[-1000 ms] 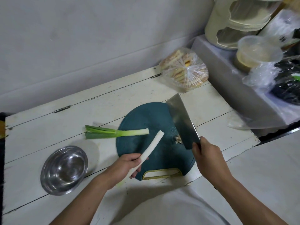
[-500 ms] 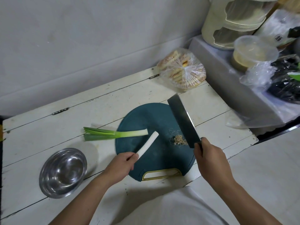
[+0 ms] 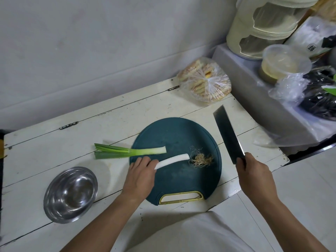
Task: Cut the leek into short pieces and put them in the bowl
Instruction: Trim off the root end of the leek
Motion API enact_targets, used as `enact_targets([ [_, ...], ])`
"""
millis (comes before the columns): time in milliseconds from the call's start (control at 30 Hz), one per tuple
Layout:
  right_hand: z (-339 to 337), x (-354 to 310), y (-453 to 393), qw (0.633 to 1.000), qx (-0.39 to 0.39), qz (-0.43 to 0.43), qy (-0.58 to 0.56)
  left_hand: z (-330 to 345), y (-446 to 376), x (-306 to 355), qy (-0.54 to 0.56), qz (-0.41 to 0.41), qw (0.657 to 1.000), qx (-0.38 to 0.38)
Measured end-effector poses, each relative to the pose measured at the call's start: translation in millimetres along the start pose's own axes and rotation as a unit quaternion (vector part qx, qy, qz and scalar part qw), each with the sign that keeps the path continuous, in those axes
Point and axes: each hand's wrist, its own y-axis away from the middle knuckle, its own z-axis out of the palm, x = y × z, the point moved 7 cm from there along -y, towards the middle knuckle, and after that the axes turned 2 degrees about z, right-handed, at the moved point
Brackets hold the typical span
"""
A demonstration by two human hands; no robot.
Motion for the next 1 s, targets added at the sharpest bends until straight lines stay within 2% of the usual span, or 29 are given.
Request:
enact_targets([
  [300,7,-2,8,0.999,-0.034,0.016,-0.019,-10,-4,-17,-0.043,-0.003,0.999,0.016],
  [500,10,-7,10,0.999,-0.048,0.009,-0.018,-2,-30,-34,-0.054,0.033,0.995,-0.076],
  [633,13,0,11,0.998,-0.046,0.018,-0.047,2,-44,-23,-0.057,0.084,0.994,-0.046],
  [800,21,31,20,0.979,-0.075,0.107,-0.155,3,-69,-3,-0.064,0.059,0.996,-0.033],
  [833,24,37,24,0.97,-0.086,0.128,-0.187,0,-66,7,-0.044,0.049,0.997,-0.028],
  [900,32,50,38,0.949,-0.104,0.164,-0.25,-10,-50,39,0.068,0.038,0.997,0.0],
  [1000,44,74,63,0.91,-0.123,0.228,-0.324,-20,-21,97,0.279,0.031,0.96,0.024],
])
